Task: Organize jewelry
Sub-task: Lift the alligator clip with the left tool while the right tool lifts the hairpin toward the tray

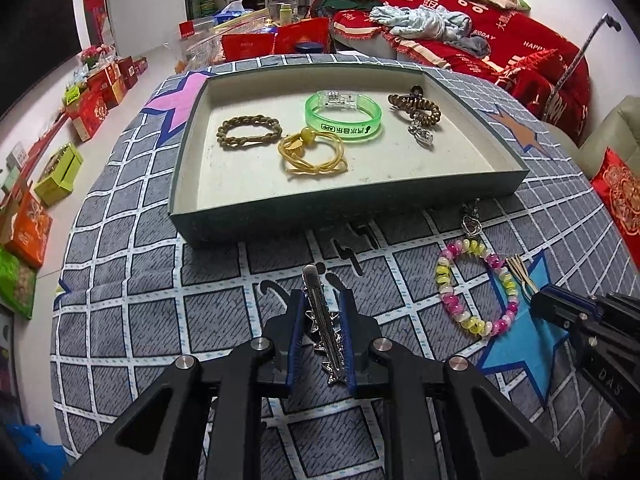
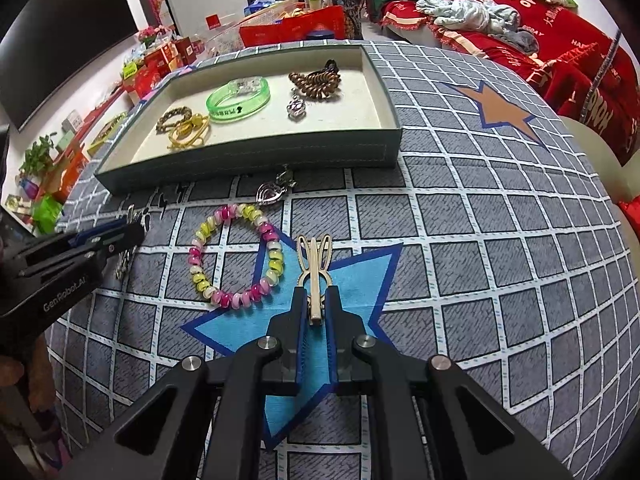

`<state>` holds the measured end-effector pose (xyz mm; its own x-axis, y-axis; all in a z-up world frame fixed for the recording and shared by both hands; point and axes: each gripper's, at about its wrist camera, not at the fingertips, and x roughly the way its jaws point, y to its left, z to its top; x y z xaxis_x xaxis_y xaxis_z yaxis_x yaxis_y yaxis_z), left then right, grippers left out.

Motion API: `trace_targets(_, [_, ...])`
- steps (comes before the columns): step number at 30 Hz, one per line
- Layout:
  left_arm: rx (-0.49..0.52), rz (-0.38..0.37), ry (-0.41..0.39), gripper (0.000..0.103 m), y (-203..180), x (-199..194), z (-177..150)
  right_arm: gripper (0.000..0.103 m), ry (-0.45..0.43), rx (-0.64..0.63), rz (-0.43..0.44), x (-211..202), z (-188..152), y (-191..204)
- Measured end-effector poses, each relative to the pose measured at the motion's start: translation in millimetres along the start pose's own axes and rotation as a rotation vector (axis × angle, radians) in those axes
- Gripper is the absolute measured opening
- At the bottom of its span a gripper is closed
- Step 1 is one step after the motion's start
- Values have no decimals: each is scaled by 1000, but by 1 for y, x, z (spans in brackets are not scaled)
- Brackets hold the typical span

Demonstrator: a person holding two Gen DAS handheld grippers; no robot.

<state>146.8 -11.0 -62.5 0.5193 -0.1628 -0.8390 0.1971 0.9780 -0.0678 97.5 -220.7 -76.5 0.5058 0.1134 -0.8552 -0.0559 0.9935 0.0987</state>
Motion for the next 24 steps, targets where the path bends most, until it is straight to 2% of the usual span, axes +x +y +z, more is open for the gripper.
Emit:
trace_targets(13, [17,-46,-75,34,4,-40,7,9,-86,39,41,-33,25,-5])
trace_targets(24, [41,-69,-115,34,0,-56,22,9,-131,38,60,-48,48,-5])
